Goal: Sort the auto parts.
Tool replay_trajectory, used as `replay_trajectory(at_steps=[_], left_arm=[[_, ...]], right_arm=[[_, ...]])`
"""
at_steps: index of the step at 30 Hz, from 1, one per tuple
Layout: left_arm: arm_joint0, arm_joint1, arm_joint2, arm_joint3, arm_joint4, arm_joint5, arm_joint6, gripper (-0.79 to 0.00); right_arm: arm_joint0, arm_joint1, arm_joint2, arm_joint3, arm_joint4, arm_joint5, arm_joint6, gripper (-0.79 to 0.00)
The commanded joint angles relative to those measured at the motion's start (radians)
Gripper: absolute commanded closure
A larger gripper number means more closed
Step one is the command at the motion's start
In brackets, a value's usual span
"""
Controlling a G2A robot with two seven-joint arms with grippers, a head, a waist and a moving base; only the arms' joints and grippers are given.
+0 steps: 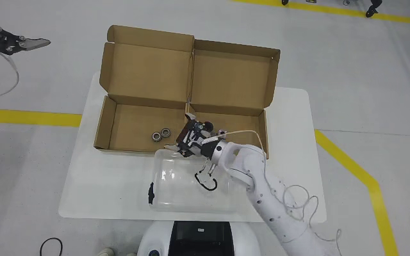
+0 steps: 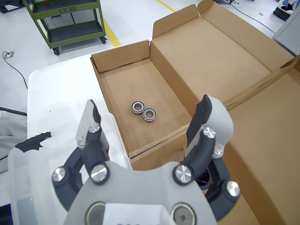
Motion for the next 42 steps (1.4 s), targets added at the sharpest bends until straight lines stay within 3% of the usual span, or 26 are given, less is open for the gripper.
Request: replay_trajectory(at_steps=[1,17,42], left_arm=[[0.000,0.000,0.000,0.000,0.000,0.000,0.000,-0.785],[0.000,0.000,0.000,0.000,0.000,0.000,0.000,-0.785],[0.000,0.000,0.000,0.000,0.000,0.000,0.000,-0.785]], right_arm=[[-0.025,0.008,0.018,-0.021,-0.017,-0.004,-0.023,-0.785],[-0.254,0.073,0.206,-0.158,-0.088,-0.005,-0.179,-0.785],[-0.716,0.142,0.514,-0.417,-0.095,0.122,-0.377,-0.785]])
